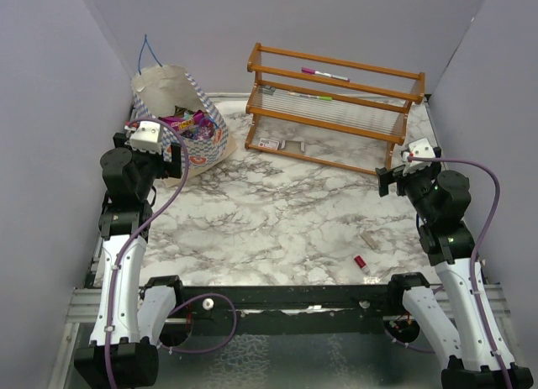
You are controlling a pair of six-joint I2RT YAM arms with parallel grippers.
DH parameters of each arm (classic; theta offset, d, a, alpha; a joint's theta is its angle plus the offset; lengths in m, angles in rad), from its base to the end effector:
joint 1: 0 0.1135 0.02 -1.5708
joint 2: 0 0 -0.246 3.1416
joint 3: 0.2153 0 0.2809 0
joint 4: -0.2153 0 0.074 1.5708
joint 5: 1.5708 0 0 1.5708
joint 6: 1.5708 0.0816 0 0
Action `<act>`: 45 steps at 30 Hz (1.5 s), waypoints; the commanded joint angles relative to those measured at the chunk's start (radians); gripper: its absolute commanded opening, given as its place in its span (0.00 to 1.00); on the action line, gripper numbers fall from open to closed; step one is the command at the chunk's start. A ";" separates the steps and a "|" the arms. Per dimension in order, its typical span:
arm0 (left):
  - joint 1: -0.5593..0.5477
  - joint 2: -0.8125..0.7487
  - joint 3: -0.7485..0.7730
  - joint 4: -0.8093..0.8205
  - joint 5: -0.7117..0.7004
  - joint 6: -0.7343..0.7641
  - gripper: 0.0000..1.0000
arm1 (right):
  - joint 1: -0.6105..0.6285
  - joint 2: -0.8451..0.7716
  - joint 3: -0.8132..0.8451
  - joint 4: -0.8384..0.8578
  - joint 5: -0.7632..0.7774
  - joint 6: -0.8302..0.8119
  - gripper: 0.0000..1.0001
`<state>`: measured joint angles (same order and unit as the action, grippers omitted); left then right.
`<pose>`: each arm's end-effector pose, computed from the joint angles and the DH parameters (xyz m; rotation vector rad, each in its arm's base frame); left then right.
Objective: Place the snacks into the paper bag
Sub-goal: Reset both arms
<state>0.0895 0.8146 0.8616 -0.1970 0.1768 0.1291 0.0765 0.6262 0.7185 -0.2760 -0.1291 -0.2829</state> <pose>0.2753 0.0103 0.3422 0.1646 1.7106 0.0098 0.2392 0.0289 0.3144 -0.4054 1.7056 -0.0374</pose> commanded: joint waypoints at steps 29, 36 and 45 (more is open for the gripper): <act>-0.004 -0.011 0.013 0.009 -0.031 0.007 0.99 | -0.012 -0.007 0.001 -0.001 -0.024 -0.025 0.99; -0.005 -0.012 0.009 0.013 -0.032 0.007 0.99 | -0.014 -0.008 -0.001 -0.003 -0.029 -0.027 0.99; -0.005 -0.014 0.010 0.008 -0.029 0.011 0.99 | -0.014 -0.010 -0.001 -0.004 -0.039 -0.030 0.99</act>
<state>0.0895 0.8143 0.8616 -0.1967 0.1661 0.1307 0.0696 0.6254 0.7185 -0.2844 -0.1474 -0.3008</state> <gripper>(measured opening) 0.991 0.994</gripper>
